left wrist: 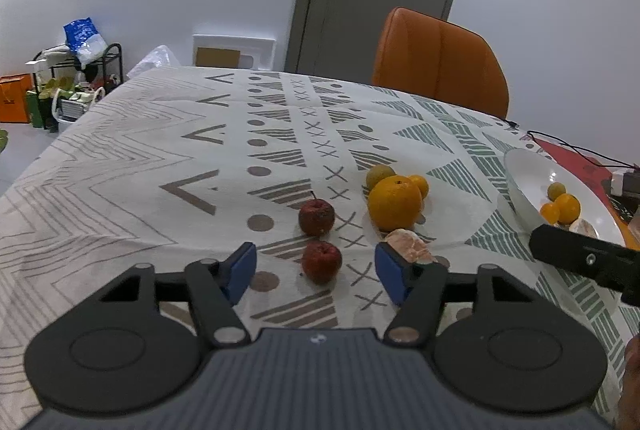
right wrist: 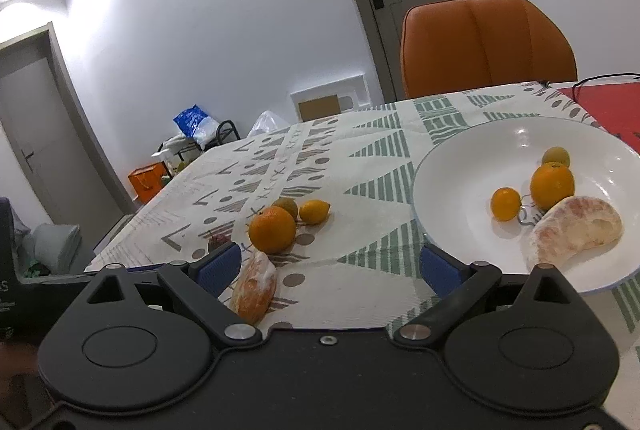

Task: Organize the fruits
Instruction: 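Grasp a red apple with the left gripper while the right approaches the peeled mandarin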

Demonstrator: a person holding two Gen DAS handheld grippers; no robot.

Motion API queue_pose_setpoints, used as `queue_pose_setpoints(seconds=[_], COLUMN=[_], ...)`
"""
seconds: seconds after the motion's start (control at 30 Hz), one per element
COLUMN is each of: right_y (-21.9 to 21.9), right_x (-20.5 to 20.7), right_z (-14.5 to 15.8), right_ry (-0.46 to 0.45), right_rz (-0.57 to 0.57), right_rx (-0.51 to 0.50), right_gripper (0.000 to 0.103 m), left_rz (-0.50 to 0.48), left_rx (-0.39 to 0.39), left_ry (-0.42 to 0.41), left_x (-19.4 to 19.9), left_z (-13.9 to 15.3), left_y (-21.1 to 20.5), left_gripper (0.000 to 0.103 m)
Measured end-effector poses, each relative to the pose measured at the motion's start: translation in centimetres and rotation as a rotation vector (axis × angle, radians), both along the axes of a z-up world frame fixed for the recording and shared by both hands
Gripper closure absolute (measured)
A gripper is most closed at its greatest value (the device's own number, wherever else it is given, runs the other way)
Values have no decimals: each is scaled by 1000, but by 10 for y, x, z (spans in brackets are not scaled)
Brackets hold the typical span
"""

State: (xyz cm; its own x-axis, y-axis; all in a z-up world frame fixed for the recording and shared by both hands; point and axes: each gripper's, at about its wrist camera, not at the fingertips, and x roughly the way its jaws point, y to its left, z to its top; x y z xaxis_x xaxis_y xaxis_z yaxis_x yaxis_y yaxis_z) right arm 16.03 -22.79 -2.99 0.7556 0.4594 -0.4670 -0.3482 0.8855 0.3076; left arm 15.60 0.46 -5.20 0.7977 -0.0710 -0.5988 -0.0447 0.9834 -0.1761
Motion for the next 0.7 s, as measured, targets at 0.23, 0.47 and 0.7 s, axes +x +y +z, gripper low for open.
queue_pose_setpoints(seconds=[0.23, 0.47, 0.7], right_y=[9, 23, 44], right_x=[6, 9, 13], right_z=[-1, -4, -10], right_ry=[11, 25, 49], right_rz=[14, 51, 104], right_rx=[-21, -31, -45], right_gripper=[7, 7, 13], left_rz=[-14, 2, 40], left_rx=[-16, -13, -1], left_ry=[5, -28, -37], left_x=[8, 3, -7], left_z=[-7, 0, 8], left_y=[-1, 8, 25], left_gripper=[74, 82, 82])
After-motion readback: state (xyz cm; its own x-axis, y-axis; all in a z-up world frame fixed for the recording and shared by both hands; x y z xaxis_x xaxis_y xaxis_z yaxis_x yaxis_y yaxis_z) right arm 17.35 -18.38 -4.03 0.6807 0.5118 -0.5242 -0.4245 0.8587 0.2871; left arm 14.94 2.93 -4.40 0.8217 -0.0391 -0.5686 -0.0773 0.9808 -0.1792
